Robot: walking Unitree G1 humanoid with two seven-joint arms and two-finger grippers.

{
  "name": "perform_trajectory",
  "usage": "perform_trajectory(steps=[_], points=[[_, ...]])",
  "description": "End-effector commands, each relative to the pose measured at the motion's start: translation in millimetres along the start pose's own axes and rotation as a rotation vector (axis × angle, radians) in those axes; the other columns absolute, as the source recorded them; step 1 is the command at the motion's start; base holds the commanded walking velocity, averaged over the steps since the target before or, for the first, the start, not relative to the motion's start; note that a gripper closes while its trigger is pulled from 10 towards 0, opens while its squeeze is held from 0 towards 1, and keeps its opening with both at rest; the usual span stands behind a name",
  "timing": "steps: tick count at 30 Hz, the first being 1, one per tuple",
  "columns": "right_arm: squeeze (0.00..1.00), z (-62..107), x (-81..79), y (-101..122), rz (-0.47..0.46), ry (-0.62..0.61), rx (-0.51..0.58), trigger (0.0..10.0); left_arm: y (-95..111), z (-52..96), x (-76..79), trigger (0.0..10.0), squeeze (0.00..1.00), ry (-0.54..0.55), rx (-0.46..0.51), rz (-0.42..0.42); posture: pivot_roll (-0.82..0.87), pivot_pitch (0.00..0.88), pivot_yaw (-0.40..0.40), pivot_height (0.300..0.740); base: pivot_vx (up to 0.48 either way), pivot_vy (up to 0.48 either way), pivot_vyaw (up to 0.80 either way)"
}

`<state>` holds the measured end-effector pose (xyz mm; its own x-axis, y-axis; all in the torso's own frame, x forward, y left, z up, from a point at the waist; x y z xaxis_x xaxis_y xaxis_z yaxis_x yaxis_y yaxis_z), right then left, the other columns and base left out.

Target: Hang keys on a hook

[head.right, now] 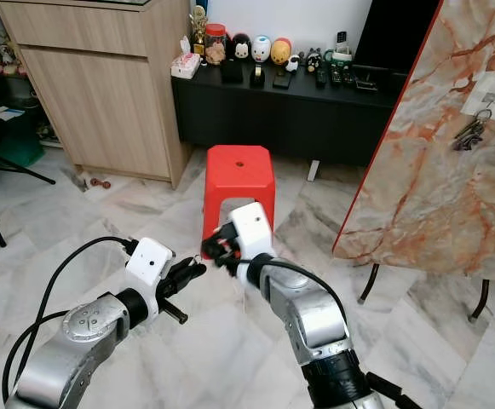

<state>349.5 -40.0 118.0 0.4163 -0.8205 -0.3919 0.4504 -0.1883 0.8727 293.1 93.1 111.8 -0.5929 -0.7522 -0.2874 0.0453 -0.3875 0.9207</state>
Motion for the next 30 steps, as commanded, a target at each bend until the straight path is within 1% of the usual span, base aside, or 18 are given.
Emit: perform_trajectory(steps=[1,2,5,7,9,13,14,15,17,18,19,21,22,23,25,26,27,30], points=[[0.44,1.8,11.0,22.3,-0.036,-0.047,0.095,10.0,3.2,0.5,-0.6,0.0,0.00,-0.004,0.013,-0.004,0.06,0.048,-0.094,0.740,0.000,0.000,0.00],[0.00,2.4,13.5,25.4,-0.038,-0.055,0.108,10.0,3.0,0.6,-0.6,0.0,0.00,-0.006,0.012,-0.004,0.06,0.048,-0.093,0.740,0.000,0.000,0.00],[0.00,3.6,18.2,30.3,-0.039,-0.065,0.127,10.0,2.6,0.7,-0.5,0.0,0.00,-0.009,0.011,-0.005,0.06,0.049,-0.091,0.740,0.000,0.000,0.00],[0.00,5.8,26.2,34.9,-0.041,-0.089,0.144,10.0,2.6,0.9,-0.5,0.0,0.00,-0.010,0.010,-0.007,0.06,0.049,-0.091,0.740,0.000,0.000,0.00],[0.00,10.5,42.4,43.6,-0.036,-0.142,0.178,10.0,2.6,1.0,-1.2,0.0,0.00,-0.006,0.010,-0.008,0.06,0.050,-0.089,0.740,0.000,0.000,0.00],[0.00,17.0,64.6,54.3,-0.032,-0.213,0.218,10.0,3.5,1.6,-4.4,0.0,0.00,0.012,0.016,0.007,0.06,0.050,-0.086,0.740,0.000,0.000,0.00],[0.00,26.1,86.3,61.3,-0.018,-0.283,0.237,10.0,5.1,2.6,-13.3,0.3,0.00,0.059,0.026,0.030,0.06,0.050,-0.086,0.740,0.000,0.000,0.00],[0.00,31.3,97.5,63.8,-0.013,-0.319,0.244,10.0,5.3,3.5,-19.2,3.9,0.00,0.088,0.028,0.041,0.06,0.051,-0.086,0.740,0.000,0.000,0.00],[0.00,35.8,106.9,65.4,-0.011,-0.349,0.250,10.0,5.1,4.4,-24.7,3.9,0.00,0.115,0.029,0.050,0.06,0.051,-0.085,0.740,0.000,0.000,0.00],[0.00,39.4,116.6,63.1,-0.016,-0.377,0.243,10.0,4.5,5.6,-30.7,10.0,0.00,0.140,0.029,0.054,0.06,0.051,-0.085,0.740,0.000,0.000,0.00],[0.00,47.4,138.3,54.6,-0.022,-0.445,0.223,10.0,2.0,8.7,-44.7,10.0,0.00,0.199,0.023,0.068,0.06,0.051,-0.085,0.740,0.000,0.000,0.00],[0.00,53.3,154.0,45.3,-0.029,-0.497,0.203,10.0,-1.1,11.4,-55.8,10.0,0.00,0.248,0.013,0.077,0.06,0.051,-0.085,0.740,0.000,0.000,0.00],[0.00,57.4,166.9,32.2,-0.041,-0.537,0.172,10.0,-5.3,14.8,-67.4,10.0,0.00,0.301,0.000,0.080,0.06,0.051,-0.085,0.740,0.000,0.000,0.00],[0.00,60.6,175.2,22.7,-0.050,-0.563,0.151,10.0,-8.3,17.4,-75.2,10.0,0.00,0.337,-0.009,0.082,0.05,0.051,-0.077,0.740,0.000,0.000,0.00],[0.00,70.7,197.2,-12.8,-0.080,-0.640,0.064,10.0,-23.0,26.9,-97.0,10.0,0.00,0.448,-0.050,0.116,0.05,0.049,-0.075,0.740,0.000,0.000,0.00],[0.00,80.6,209.9,-46.6,-0.095,-0.693,-0.026,10.0,-43.3,36.3,-111.4,10.0,0.00,0.530,-0.113,0.145,0.06,0.048,-0.075,0.740,0.000,0.000,0.00],[0.00,80.6,209.9,-46.6,-0.095,-0.693,-0.026,10.0,-43.3,36.3,-111.4,10.0,0.00,0.530,-0.113,0.145,0.06,0.048,-0.075,0.740,0.000,0.000,0.00],[0.00,97.7,215.0,-112.2,-0.116,-0.730,-0.215,10.0,-96.0,52.1,-119.2,10.0,0.00,0.584,-0.282,0.137,0.08,0.044,-0.081,0.740,0.000,0.000,0.00]])
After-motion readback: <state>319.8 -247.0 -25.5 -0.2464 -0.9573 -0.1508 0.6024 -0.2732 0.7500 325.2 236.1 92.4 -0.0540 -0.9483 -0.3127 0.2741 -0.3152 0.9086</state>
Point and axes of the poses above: a point about 5 cm out from each wrist's last joint towards the gripper, its own z axis pointing back from the gripper into the wrist, its own y axis along the axis of the wrist's last joint, x = y × z, the point moved 5 cm from there along -z, pointing out of the wrist towards the gripper, and after that the axes turned 13 degrees about -z, right-handed, at the moved point
